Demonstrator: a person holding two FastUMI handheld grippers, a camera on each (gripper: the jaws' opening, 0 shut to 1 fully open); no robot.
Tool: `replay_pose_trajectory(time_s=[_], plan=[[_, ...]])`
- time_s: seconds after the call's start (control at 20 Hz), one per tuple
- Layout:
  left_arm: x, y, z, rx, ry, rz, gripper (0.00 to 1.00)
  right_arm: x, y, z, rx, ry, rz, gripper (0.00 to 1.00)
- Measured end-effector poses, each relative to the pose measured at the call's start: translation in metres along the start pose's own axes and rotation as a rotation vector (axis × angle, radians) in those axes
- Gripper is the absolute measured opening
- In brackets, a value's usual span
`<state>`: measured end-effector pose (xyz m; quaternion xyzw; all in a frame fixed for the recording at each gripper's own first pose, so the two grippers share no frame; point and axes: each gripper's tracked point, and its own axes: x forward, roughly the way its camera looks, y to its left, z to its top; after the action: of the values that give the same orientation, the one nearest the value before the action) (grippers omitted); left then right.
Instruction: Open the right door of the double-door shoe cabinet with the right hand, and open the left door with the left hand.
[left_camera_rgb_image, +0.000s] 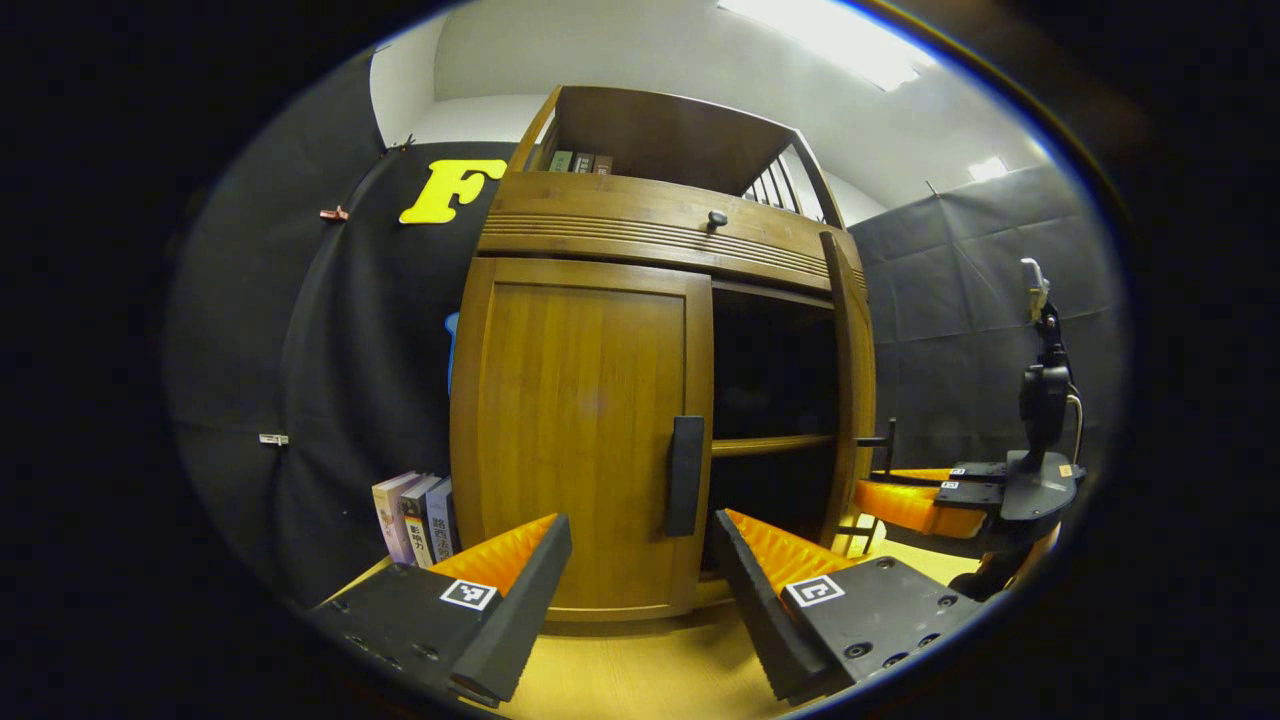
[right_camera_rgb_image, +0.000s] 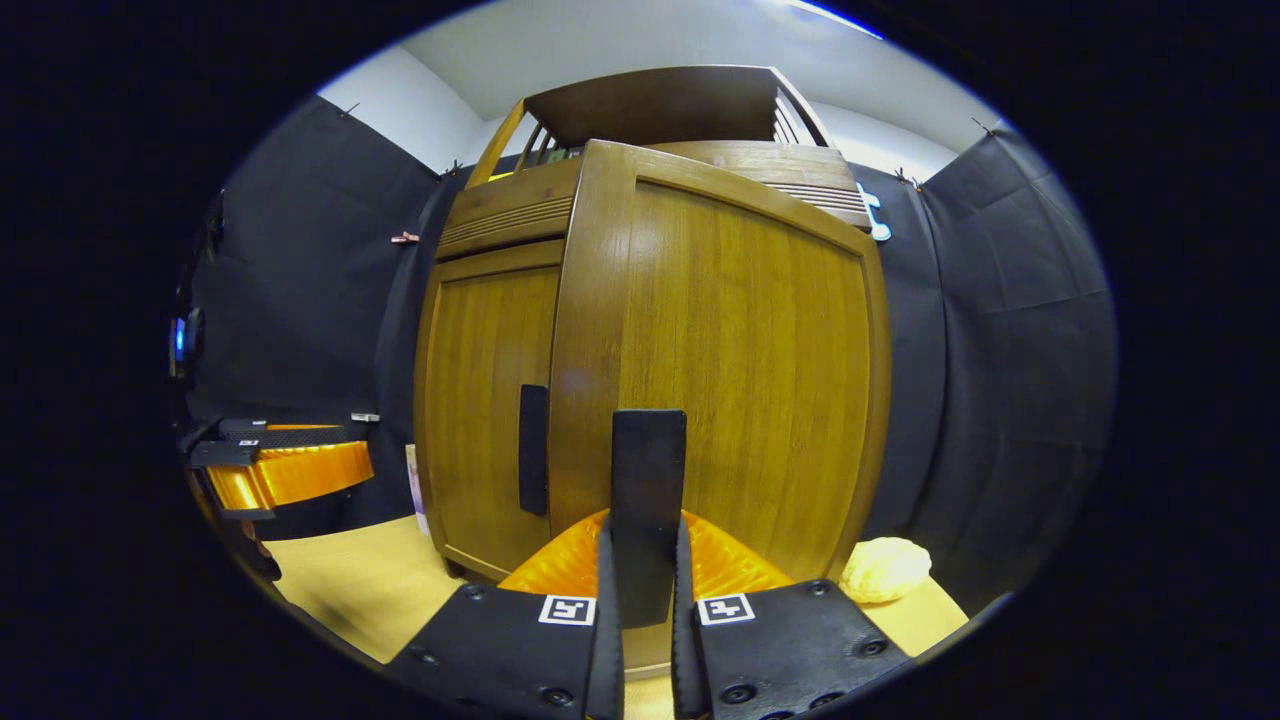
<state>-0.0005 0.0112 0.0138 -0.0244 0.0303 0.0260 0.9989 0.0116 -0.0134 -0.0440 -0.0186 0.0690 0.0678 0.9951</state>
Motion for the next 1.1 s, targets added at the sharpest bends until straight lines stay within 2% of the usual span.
replay_pose_trajectory(time_s=[0.05,0.1,0.25,0.35,0.4,0.45,0.5,0.55,0.6,0.65,0.75,0.8,0.85,1.1], plan=[[0.0,-0.002,0.001,-0.005,-0.003,-0.002,0.9,-0.007,-0.004,0.001,0.006,0.002,0.004,0.27],[0.001,-0.004,0.003,-0.012,-0.006,-0.006,0.89,-0.015,-0.009,0.001,0.01,0.005,0.005,0.18],[0.005,-0.016,0.006,-0.032,-0.003,-0.023,0.89,-0.037,-0.025,0.002,0.01,0.014,-0.005,0.18],[0.008,-0.028,0.005,-0.052,0.015,-0.045,0.9,-0.049,-0.038,0.004,0.015,0.019,-0.018,0.22],[0.01,-0.032,0.006,-0.06,0.019,-0.063,0.89,-0.056,-0.044,0.005,0.016,0.017,-0.03,0.17],[0.009,-0.039,0.005,-0.062,0.025,-0.076,0.9,-0.062,-0.05,0.007,0.018,0.013,-0.044,0.22],[0.01,-0.042,0.005,-0.057,0.031,-0.081,0.89,-0.067,-0.057,0.008,0.021,0.011,-0.061,0.17],[0.01,-0.043,0.005,-0.048,0.032,-0.079,0.9,-0.072,-0.064,0.009,0.024,0.009,-0.08,0.22],[0.011,-0.042,0.006,-0.039,0.029,-0.078,0.89,-0.078,-0.072,0.009,0.024,0.008,-0.1,0.22],[0.012,-0.044,0.007,-0.034,0.026,-0.083,0.9,-0.083,-0.08,0.01,0.022,0.005,-0.12,0.17],[0.019,-0.052,0.012,-0.035,0.018,-0.105,0.9,-0.095,-0.092,0.013,0.006,-0.005,-0.137,0.26],[0.023,-0.057,0.014,-0.036,0.014,-0.114,0.89,-0.1,-0.099,0.013,-0.001,-0.009,-0.146,0.17],[0.028,-0.061,0.016,-0.033,0.01,-0.121,0.9,-0.104,-0.108,0.013,-0.006,-0.009,-0.155,0.21],[0.048,-0.072,0.021,-0.038,0.004,-0.141,0.9,-0.118,-0.158,0.008,0.034,0.004,-0.215,0.19]])
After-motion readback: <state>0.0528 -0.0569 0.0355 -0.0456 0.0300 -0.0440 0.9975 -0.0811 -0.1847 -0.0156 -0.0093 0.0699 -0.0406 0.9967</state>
